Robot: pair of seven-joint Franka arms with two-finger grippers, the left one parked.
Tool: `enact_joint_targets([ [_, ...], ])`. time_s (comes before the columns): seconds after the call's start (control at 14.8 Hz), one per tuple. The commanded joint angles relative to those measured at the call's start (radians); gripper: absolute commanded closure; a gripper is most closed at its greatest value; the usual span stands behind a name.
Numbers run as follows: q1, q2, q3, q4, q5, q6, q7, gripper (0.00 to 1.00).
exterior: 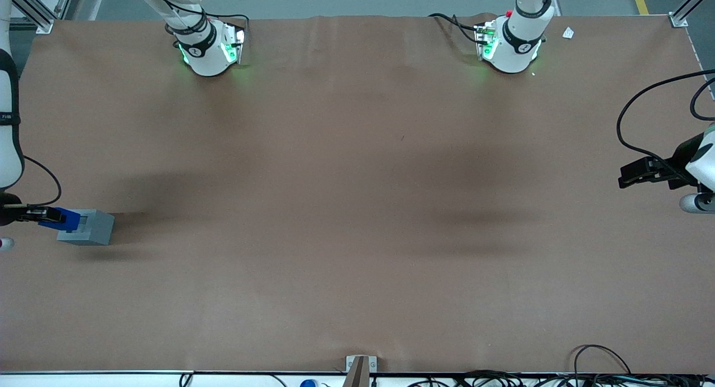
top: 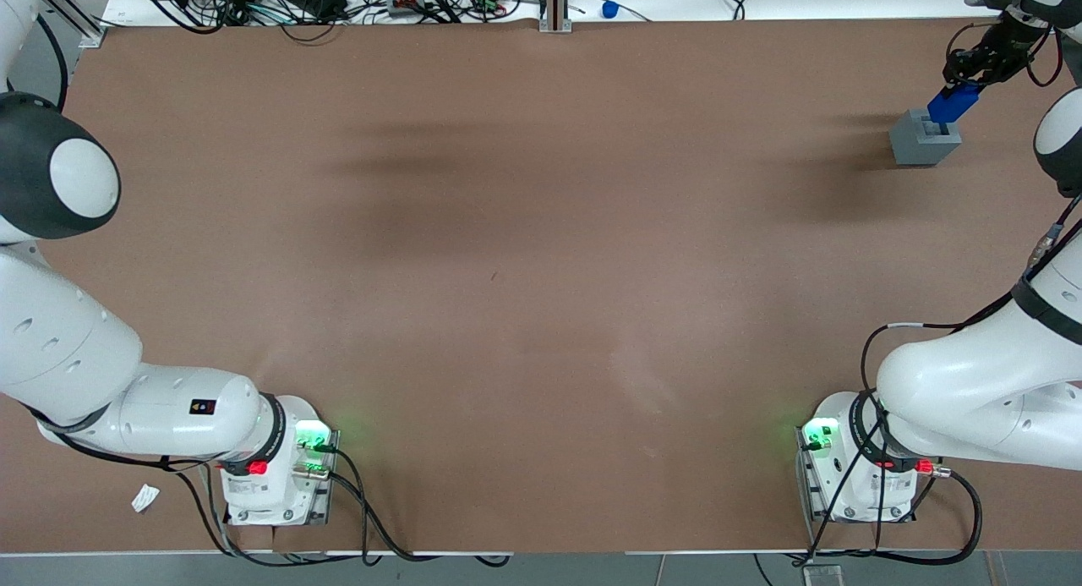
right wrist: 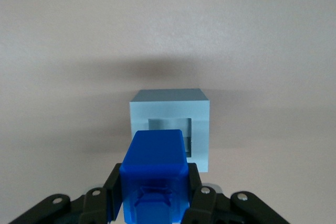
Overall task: Insert blue part into gray base with right arm
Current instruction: 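Lower the blue block into the gray base's hole and press down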
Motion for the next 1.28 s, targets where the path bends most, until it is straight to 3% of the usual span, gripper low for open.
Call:
enact_joint_targets([
  [0.0,-0.020,0.010,0.017,0.009,-0.013,-0.001,-0.017,0.79],
  [1.21,-0.022,0.037,0.017,0.013,-0.036,0.036,-0.017,0.79],
])
